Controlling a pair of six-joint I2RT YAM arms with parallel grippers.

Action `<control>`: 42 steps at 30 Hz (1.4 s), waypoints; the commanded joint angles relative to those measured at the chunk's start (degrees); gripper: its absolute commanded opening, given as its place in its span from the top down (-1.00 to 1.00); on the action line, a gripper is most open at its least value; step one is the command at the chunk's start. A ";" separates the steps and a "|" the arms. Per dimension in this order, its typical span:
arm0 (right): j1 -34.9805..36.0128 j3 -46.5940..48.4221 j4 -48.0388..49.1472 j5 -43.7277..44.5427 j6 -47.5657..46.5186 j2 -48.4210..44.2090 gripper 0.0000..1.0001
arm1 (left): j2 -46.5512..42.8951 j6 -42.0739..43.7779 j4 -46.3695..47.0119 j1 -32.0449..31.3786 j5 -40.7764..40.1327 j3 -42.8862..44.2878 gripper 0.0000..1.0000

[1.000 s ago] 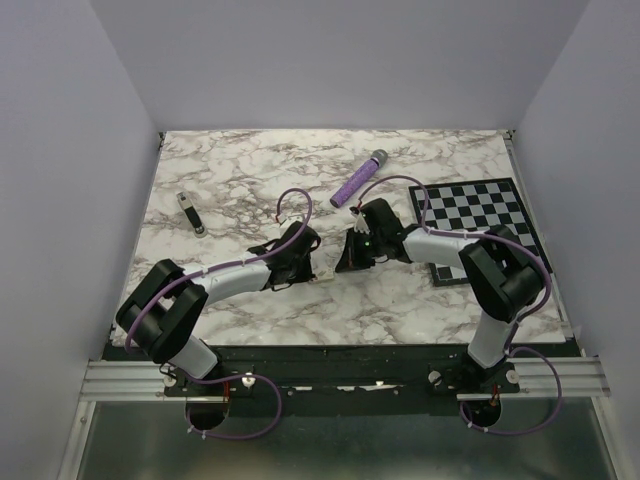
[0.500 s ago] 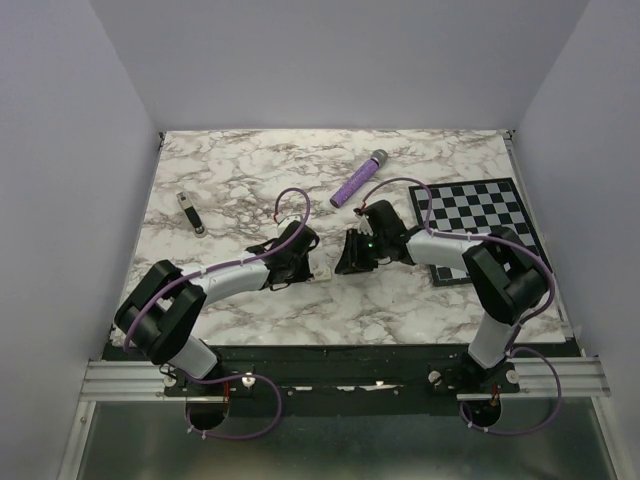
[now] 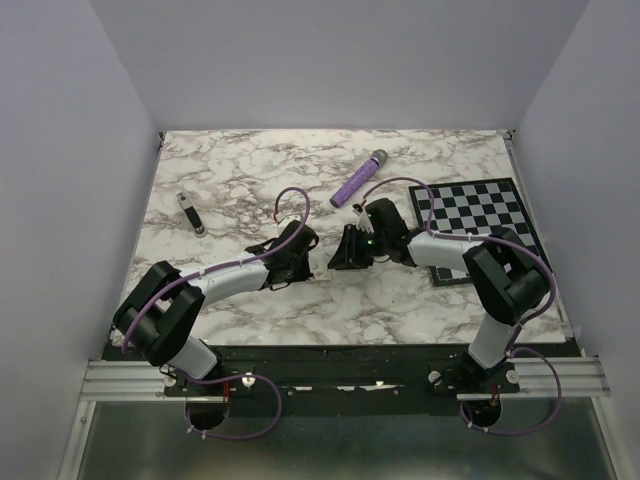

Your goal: Load the staples into the stapler

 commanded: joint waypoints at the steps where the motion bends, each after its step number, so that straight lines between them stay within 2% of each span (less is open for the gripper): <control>1: -0.18 -0.88 3.84 -3.86 1.97 2.72 0.17 | -0.74 -0.08 0.54 0.19 0.10 0.02 1.00; 13: -0.18 -0.53 6.05 -7.21 3.03 5.97 0.18 | -0.57 -0.60 1.42 0.19 0.80 -0.41 1.00; 19: -0.18 -0.61 8.07 -9.14 3.99 7.29 0.32 | -0.57 -0.87 1.77 0.19 1.06 -0.59 1.00; 22: -0.18 -0.88 9.21 -9.67 4.61 7.38 0.45 | -0.56 -1.04 2.03 0.19 1.33 -0.68 1.00; 26: -0.35 -1.40 9.21 -9.58 4.88 6.94 0.82 | -0.83 -1.04 1.94 0.19 1.15 -1.12 1.00; 29: -0.88 -1.93 9.48 -9.76 4.88 6.68 0.98 | -0.83 -1.04 2.21 0.28 1.24 -1.47 1.00; 42: -3.96 -4.04 8.25 -9.94 2.50 4.66 0.98 | -1.27 -1.04 3.27 1.60 3.70 -1.91 1.00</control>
